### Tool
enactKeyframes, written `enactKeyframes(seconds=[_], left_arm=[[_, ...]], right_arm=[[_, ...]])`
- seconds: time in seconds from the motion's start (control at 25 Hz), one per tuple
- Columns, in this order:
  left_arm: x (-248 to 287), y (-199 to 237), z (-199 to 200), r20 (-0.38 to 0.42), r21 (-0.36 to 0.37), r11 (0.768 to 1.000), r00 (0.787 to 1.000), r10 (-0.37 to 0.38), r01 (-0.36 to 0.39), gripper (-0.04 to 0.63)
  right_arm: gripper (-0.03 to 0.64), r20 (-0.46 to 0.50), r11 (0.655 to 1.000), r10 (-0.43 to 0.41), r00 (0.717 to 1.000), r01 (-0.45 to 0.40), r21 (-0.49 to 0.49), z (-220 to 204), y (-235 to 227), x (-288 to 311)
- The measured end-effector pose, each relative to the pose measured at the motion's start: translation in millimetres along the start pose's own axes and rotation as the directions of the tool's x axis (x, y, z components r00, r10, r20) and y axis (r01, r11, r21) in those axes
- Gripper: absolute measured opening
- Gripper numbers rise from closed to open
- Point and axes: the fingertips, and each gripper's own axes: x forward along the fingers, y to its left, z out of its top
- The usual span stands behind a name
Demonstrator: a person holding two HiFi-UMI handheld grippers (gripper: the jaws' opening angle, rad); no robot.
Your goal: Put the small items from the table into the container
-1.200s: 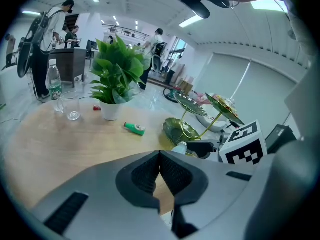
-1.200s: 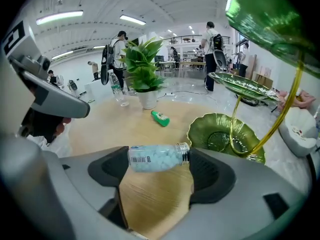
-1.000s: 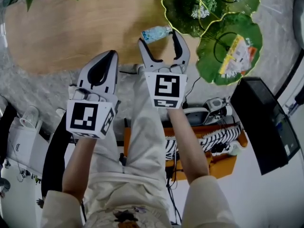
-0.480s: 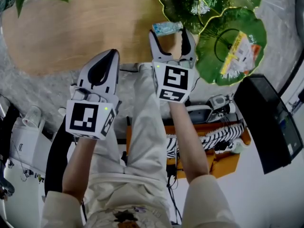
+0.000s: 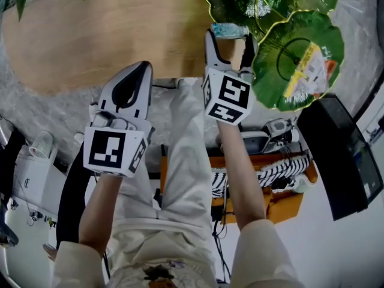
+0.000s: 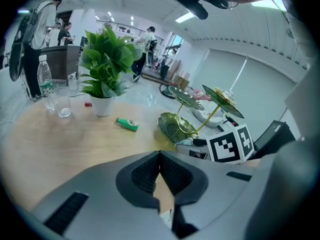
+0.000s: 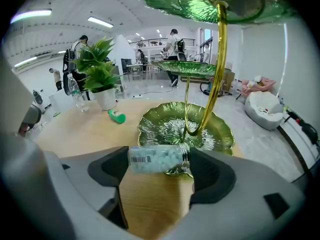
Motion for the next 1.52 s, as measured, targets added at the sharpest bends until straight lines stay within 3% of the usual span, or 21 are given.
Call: enactKeyframes(seconds=[0.52,1.36,1.44,1.52], left_arm=[[3.3,-0.7,3.8,-0.007,-0.008,1.000,1.000,0.005,-0.006,0.009],[-4.6,-2.4,12.2,0.015,-0.007,1.000,1.000,0.008,-0.008,0.009],[-6.2,-0.5,13.8,0.020,-0.008,1.000,1.000,0.008,-0.008,0.009],[-9.0,2.3,14.3,0.023,-0.010,1.000,1.000,0.008,-0.008,0.009]], right_arm=[[0.390,0.006,0.999,-0.041,0.999,0.041,-0.030,6.6,-14.7,0.6],[0.388,-0.041,0.995,0.040,0.998,-0.043,-0.085,7.6,18.1,-12.1],[0.360,-0.043,0.991,0.054,0.998,-0.059,-0.118,9.7,26.7,-13.6],[0.286,-0.034,0.986,0.069,0.997,-0.074,-0.148,13.2,36.7,-16.9]])
